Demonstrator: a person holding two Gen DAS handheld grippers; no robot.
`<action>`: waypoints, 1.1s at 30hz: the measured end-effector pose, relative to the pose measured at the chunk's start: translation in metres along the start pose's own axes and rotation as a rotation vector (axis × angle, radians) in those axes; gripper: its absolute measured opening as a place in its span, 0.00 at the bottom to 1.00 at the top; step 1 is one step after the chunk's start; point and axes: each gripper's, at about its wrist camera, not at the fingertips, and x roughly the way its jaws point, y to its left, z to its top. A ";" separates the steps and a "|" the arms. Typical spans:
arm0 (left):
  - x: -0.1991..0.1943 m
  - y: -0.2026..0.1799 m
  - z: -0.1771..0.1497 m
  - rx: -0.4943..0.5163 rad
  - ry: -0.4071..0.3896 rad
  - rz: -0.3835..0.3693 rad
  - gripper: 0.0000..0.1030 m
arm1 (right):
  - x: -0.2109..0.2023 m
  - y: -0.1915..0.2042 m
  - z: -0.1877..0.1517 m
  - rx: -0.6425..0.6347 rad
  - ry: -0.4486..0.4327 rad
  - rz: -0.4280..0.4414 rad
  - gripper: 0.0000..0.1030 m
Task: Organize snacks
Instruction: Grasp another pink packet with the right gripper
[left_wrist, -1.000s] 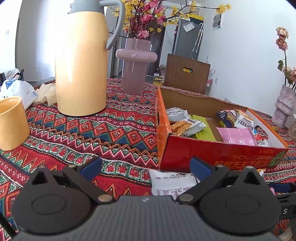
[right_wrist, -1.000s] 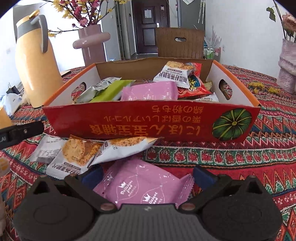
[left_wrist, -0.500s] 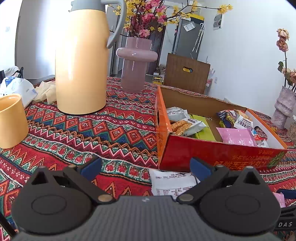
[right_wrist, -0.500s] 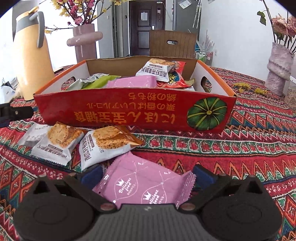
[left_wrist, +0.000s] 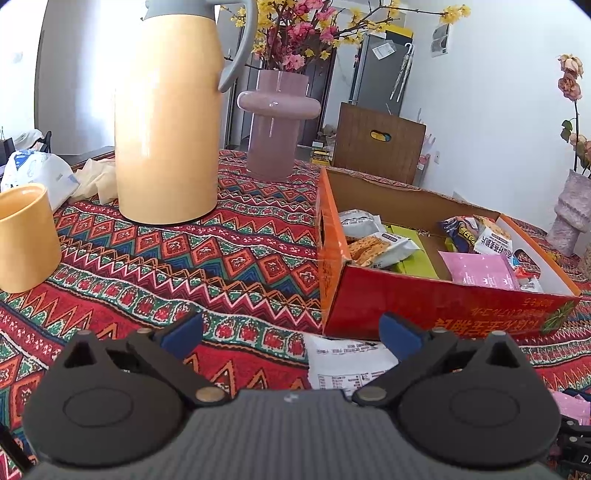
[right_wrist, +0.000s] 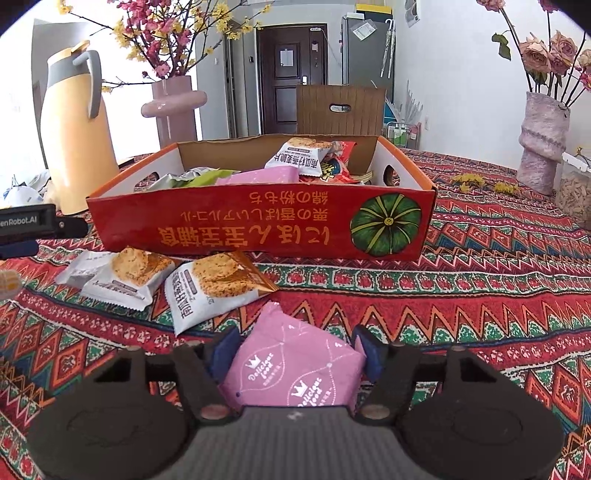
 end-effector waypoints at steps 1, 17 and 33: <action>0.000 0.000 0.000 0.000 0.002 0.001 1.00 | -0.001 -0.001 0.000 0.008 -0.005 0.001 0.63; 0.008 -0.001 0.000 0.005 0.036 0.031 1.00 | -0.013 -0.039 0.006 0.081 -0.049 -0.011 0.82; 0.008 0.000 -0.001 0.002 0.038 0.037 1.00 | -0.025 -0.030 -0.011 -0.184 0.061 0.040 0.94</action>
